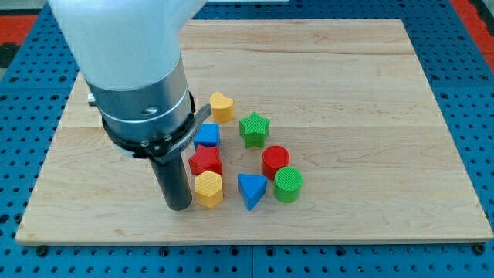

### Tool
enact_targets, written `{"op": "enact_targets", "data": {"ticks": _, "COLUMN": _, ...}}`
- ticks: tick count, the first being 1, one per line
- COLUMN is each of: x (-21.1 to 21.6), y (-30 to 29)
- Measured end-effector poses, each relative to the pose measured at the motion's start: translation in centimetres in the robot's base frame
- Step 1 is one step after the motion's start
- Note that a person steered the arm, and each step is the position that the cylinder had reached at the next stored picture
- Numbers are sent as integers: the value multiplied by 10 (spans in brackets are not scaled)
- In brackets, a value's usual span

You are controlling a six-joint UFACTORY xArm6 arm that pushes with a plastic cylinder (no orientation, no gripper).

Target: Push the yellow heart down a bit

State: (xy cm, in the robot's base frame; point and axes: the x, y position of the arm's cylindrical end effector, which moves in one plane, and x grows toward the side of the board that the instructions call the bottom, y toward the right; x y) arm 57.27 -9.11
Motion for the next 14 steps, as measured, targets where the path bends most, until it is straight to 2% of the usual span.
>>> {"op": "enact_targets", "data": {"ticks": 2, "x": 1, "y": 31}}
{"op": "enact_targets", "data": {"ticks": 3, "x": 2, "y": 26}}
{"op": "enact_targets", "data": {"ticks": 4, "x": 23, "y": 25}}
{"op": "enact_targets", "data": {"ticks": 5, "x": 46, "y": 46}}
{"op": "enact_targets", "data": {"ticks": 6, "x": 45, "y": 59}}
{"op": "enact_targets", "data": {"ticks": 7, "x": 46, "y": 109}}
{"op": "enact_targets", "data": {"ticks": 8, "x": 20, "y": 177}}
{"op": "enact_targets", "data": {"ticks": 9, "x": -46, "y": 220}}
{"op": "enact_targets", "data": {"ticks": 10, "x": -141, "y": 201}}
{"op": "enact_targets", "data": {"ticks": 11, "x": -231, "y": 129}}
{"op": "enact_targets", "data": {"ticks": 12, "x": -222, "y": 55}}
{"op": "enact_targets", "data": {"ticks": 14, "x": -187, "y": 46}}
